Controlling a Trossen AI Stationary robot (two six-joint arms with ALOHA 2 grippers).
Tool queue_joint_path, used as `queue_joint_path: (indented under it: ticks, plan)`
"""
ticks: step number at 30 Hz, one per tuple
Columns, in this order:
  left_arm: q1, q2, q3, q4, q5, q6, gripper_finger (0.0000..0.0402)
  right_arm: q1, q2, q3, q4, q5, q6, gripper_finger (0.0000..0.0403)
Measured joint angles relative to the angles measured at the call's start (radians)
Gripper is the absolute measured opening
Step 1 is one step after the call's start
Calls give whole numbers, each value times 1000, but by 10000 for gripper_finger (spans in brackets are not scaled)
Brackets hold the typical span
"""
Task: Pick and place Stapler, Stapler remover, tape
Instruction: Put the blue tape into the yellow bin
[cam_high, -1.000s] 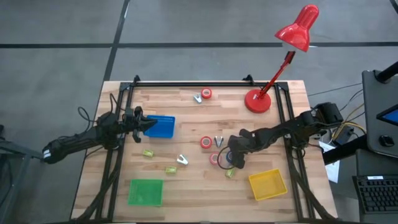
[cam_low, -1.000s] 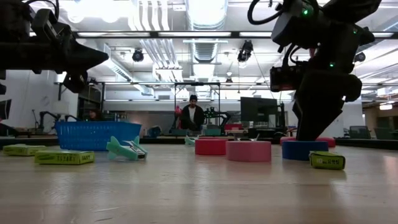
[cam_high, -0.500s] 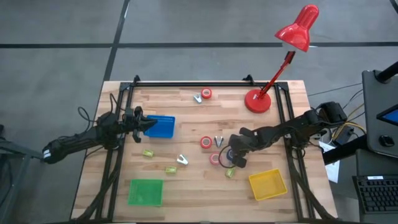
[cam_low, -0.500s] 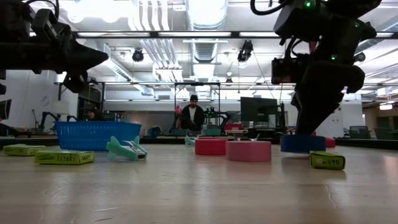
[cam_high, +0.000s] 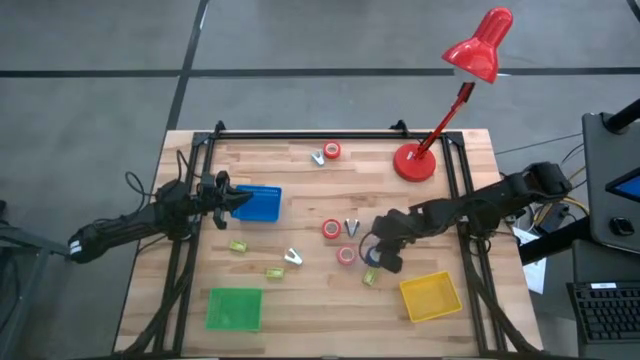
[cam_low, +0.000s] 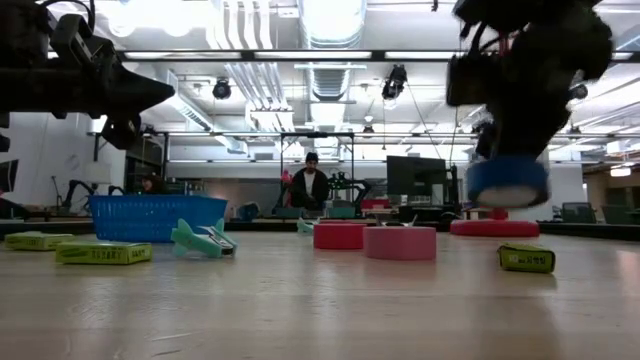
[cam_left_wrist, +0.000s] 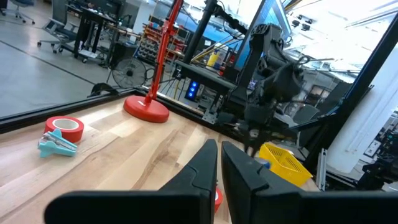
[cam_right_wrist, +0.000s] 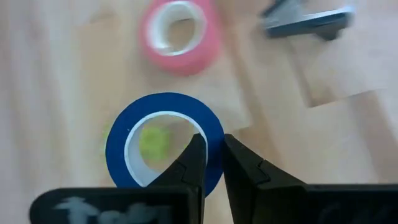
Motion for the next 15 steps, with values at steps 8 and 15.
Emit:
queue_joint_path:
  ticks: [8, 15]
  plan:
    - [0, 0, 0, 0, 0, 0, 26, 133, -180, 0, -106, -61, 193, 33]
    - [0, 0, 0, 1, 0, 0, 26, 343, -267, 1, -216, -60, 491, 33]
